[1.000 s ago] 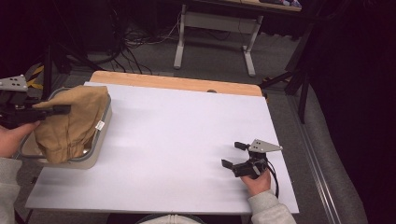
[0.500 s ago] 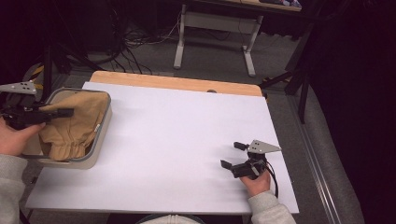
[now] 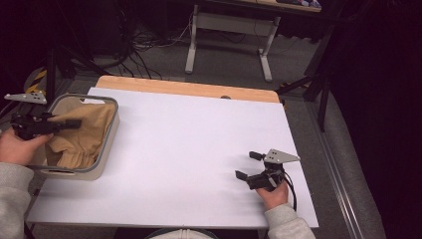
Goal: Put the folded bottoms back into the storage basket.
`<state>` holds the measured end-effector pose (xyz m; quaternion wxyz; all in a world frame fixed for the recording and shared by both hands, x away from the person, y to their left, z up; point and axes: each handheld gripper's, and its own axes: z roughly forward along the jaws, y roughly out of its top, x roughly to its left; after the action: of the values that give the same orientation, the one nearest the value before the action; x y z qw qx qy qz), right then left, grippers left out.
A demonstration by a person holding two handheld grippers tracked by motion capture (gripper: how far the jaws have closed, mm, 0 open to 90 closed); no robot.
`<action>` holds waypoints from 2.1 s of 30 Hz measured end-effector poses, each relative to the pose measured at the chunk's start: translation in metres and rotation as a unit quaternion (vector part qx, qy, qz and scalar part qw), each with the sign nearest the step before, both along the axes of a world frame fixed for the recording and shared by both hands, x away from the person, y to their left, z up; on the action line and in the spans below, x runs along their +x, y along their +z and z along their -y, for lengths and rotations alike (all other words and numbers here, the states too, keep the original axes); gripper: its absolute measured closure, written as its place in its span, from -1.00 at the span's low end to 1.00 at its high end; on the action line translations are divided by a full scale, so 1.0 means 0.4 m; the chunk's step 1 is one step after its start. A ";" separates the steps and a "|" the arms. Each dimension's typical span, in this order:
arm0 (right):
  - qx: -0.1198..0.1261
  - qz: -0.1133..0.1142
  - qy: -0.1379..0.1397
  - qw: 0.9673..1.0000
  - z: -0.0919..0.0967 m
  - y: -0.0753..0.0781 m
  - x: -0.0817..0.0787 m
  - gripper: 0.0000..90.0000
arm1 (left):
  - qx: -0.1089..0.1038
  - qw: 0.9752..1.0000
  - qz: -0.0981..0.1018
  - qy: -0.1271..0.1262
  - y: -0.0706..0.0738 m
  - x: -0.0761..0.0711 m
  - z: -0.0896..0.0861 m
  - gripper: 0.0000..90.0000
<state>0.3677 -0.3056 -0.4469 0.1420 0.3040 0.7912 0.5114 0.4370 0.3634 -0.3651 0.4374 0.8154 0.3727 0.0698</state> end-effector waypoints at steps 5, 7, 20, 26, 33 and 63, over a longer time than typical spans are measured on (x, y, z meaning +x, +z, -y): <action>0.002 0.000 0.001 1.000 0.001 0.000 0.000 -0.95 | 0.015 1.000 0.005 0.007 -0.013 0.018 0.009 0.50; 0.005 -0.001 0.002 1.000 0.002 0.001 0.000 -0.95 | 0.025 1.000 0.012 0.011 -0.015 0.023 0.012 0.38; 0.014 -0.002 0.005 1.000 0.006 0.002 0.001 -0.95 | 0.091 0.982 0.128 0.101 0.027 0.036 0.023 -0.82; 0.014 -0.002 0.005 1.000 0.006 0.001 0.001 -0.95 | 0.077 0.983 0.130 0.107 0.038 0.021 0.027 -0.90; 0.014 -0.004 0.003 1.000 0.007 0.001 0.002 -0.95 | 0.053 0.983 0.141 0.104 0.073 -0.015 0.056 -0.98; 0.016 -0.003 0.010 1.000 0.004 0.000 0.004 -0.95 | -0.044 0.987 0.154 -0.002 0.104 -0.167 0.280 -0.99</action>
<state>0.3693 -0.3074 -0.4467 0.1297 0.2996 0.7864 0.5245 0.3703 0.2516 -0.3233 0.5252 0.7754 0.3022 0.1776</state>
